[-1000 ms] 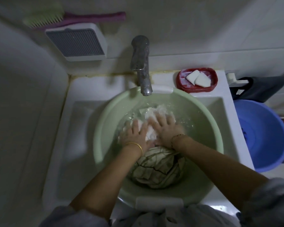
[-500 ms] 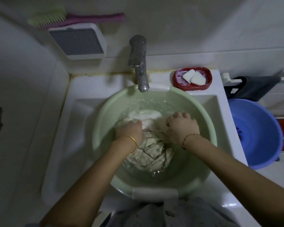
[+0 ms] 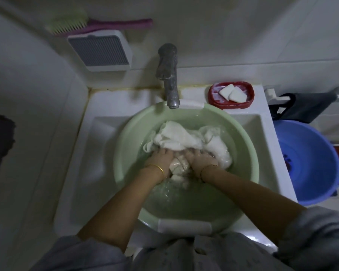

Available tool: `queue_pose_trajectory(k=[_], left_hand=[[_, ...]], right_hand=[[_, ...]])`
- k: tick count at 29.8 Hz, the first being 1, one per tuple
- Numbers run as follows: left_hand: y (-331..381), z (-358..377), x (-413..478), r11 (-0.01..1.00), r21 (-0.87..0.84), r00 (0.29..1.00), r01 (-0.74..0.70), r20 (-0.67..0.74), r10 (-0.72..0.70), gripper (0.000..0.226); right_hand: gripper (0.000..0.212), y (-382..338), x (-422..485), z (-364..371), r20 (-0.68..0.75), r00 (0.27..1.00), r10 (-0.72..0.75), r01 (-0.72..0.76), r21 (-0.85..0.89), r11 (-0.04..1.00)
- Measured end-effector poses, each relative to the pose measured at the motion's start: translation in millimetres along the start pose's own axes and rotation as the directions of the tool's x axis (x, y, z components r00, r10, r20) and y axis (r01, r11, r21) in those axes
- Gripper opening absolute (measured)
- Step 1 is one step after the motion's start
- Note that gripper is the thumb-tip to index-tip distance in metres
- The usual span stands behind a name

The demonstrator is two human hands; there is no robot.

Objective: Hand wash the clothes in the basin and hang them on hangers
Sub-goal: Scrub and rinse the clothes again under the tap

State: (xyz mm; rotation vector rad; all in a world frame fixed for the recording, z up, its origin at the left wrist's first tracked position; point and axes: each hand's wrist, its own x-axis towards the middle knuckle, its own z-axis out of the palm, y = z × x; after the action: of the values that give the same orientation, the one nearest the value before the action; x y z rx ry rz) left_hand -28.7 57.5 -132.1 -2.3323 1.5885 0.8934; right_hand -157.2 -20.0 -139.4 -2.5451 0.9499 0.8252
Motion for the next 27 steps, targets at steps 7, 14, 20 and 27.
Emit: queue_pose_trajectory(k=[7, 14, 20, 27], left_hand=[[-17.5, -35.5, -17.6, 0.899, -0.433, 0.997, -0.067, -0.063, 0.044, 0.030], [-2.2, -65.8, -26.4, 0.324, -0.945, 0.998, 0.049, 0.032, -0.056, 0.024], [-0.8, -83.6, -23.8, 0.323, -0.934, 0.983, 0.151, 0.106, -0.152, 0.046], [-5.3, -45.6, -20.2, 0.899, -0.417, 0.982, 0.136, -0.067, -0.179, 0.031]], right_hand=[[0.080, 24.3, 1.2, -14.3, 0.140, 0.973, -0.182, 0.064, 0.596, 0.801], [0.094, 44.3, -15.4, -10.2, 0.112, 0.976, -0.185, -0.030, 0.916, 0.399], [0.016, 51.4, -25.2, -27.4, 0.092, 0.993, -0.071, -0.089, 0.995, 0.047], [0.047, 42.0, -28.3, -34.4, -0.056, 0.995, 0.084, -0.013, 0.757, 0.653]])
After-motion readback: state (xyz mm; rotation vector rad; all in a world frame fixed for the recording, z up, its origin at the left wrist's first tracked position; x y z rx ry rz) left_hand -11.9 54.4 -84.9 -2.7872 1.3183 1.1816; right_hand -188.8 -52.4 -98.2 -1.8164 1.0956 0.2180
